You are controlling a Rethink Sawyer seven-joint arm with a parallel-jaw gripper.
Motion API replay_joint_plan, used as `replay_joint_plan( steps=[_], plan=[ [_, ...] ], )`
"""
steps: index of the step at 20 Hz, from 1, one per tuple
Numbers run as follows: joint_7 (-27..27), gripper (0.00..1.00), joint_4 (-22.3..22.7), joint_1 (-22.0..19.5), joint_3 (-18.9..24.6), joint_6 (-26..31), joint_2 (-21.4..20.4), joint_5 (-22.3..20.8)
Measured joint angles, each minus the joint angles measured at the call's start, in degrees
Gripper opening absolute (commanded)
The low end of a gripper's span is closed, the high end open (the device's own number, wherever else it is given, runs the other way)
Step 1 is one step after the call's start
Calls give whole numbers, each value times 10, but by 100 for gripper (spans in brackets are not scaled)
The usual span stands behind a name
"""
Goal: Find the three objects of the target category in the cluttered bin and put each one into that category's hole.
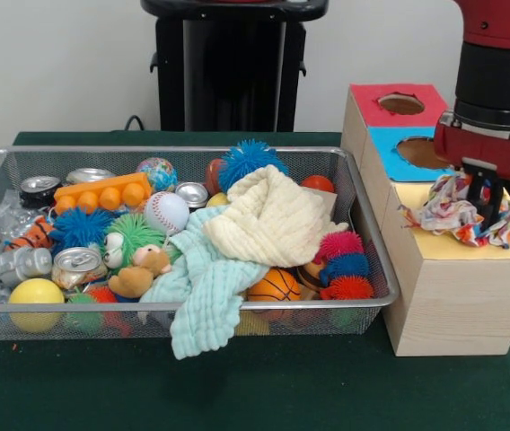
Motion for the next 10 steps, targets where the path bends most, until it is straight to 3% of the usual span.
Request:
replay_joint_plan(
  steps=[10],
  plan=[
    [0,0,1,3,-5,0,1,0]
  ],
)
